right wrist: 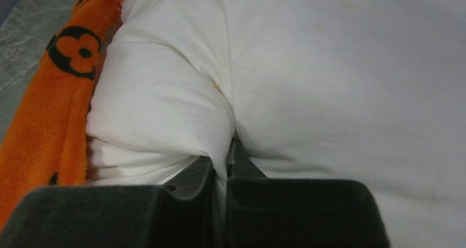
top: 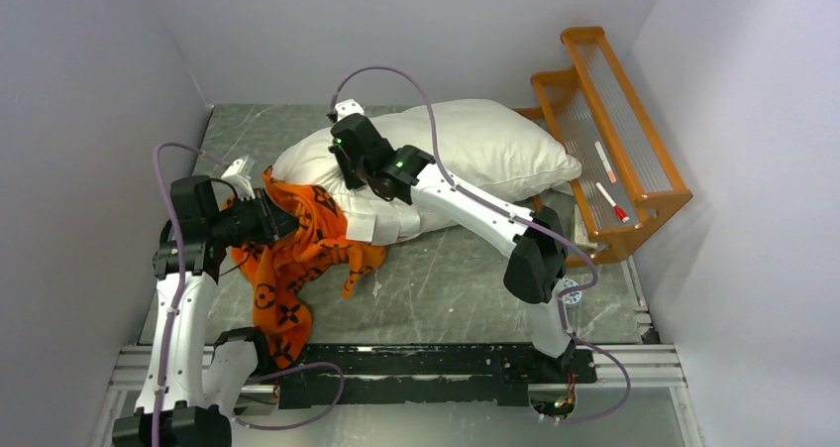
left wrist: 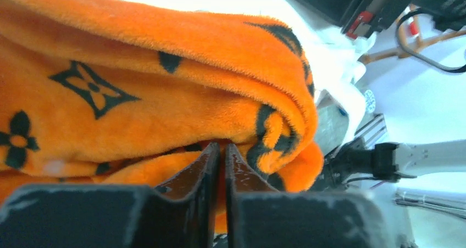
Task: Remove the pillowcase from the pillow
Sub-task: Remove the pillow from the pillowcase, then adjust the pillowcase at the center of the board.
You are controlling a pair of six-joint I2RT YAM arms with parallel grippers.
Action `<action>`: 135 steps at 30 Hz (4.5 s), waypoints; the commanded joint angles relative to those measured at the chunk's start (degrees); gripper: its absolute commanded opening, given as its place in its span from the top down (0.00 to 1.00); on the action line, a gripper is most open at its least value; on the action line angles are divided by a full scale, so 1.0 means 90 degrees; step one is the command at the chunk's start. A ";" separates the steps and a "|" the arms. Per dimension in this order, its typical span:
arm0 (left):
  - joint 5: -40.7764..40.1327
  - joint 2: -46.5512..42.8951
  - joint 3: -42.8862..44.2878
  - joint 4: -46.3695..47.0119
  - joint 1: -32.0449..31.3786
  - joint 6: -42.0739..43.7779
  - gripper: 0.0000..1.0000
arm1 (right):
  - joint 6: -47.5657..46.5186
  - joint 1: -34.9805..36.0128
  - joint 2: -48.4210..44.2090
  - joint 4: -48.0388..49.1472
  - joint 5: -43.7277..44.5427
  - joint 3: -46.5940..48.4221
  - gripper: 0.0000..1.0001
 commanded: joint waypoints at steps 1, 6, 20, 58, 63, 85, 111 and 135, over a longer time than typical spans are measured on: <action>-0.0378 0.0101 0.0040 -0.0124 -0.0053 0.0202 0.95 | 0.0191 -0.0449 0.0121 -0.0469 0.0719 0.0212 1.00; -0.3101 -0.0196 0.0385 -0.0736 -0.0050 -0.0389 0.95 | 0.0493 -0.0878 -0.0512 -0.0416 0.0790 0.0155 1.00; -0.1183 -0.0233 0.0839 0.0242 -0.0160 0.0023 0.13 | 0.0683 -0.1055 -0.0770 -0.0438 0.0332 0.0059 1.00; -0.9512 0.0770 0.3158 -0.0811 -0.0942 -0.0076 0.95 | 0.0938 -0.1173 -0.1150 -0.0870 0.0409 0.0245 1.00; -0.9369 0.1179 0.4129 -0.0895 -0.0941 0.0413 0.95 | 0.0956 -0.1181 -0.1211 -0.0828 0.0339 0.0189 1.00; -0.4629 0.2276 0.1336 -0.0562 -0.1367 0.0701 0.30 | 0.1362 -0.1182 -0.1938 -0.0618 0.0945 -0.0083 1.00; -0.7741 0.4340 0.0597 0.0990 0.0164 -0.1131 0.48 | 0.1468 -0.1195 -0.2272 -0.0434 0.0855 -0.0675 1.00; -0.4114 0.2260 0.1634 0.0399 0.0442 -0.0805 0.05 | -0.0176 -0.1193 -0.3027 -0.1131 0.1547 -0.0583 0.08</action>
